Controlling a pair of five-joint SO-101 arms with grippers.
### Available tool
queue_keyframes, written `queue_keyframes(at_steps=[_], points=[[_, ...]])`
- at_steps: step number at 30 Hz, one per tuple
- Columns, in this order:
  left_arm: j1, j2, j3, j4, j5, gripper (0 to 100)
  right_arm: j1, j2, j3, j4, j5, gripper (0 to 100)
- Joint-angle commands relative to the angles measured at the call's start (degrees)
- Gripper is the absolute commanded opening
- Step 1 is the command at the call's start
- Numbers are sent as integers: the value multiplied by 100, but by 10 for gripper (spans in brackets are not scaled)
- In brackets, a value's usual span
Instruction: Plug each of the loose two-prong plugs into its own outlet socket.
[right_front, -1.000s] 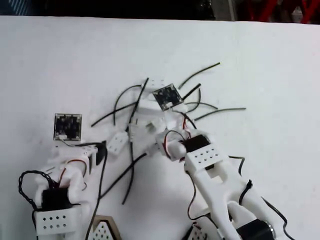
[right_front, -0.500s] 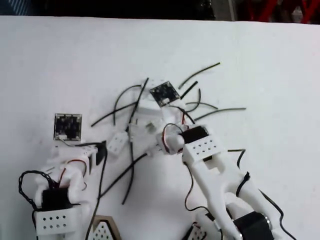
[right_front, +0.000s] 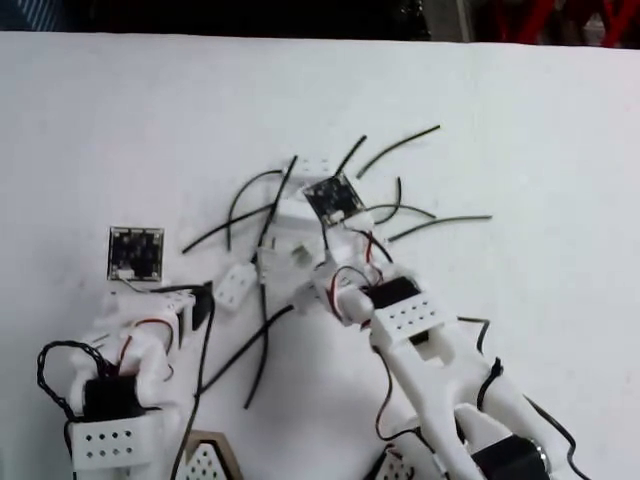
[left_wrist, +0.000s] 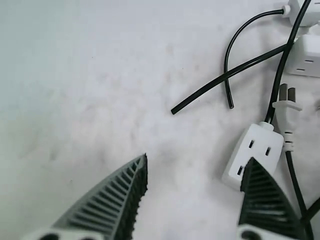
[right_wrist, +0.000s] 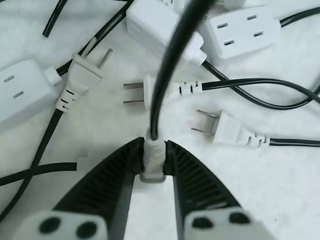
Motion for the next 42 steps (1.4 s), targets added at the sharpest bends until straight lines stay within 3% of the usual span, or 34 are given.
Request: queue_keyframes(at_steps=[1, 9, 16, 24, 42], points=[[-57, -66, -35, 26, -44, 301, 92, -180, 334, 4, -176, 17], [-57, -66, -35, 26, -44, 301, 75, -2176, 413, 910, -281, 17], [-57, -66, -35, 26, -44, 301, 84, -3336, 1064, 760, -580, 16], [-57, -66, -35, 26, -44, 301, 101, -3565, 1741, 127, -747, 16], [-57, -66, -35, 26, -44, 301, 233, -3521, 1855, 295, -976, 16]])
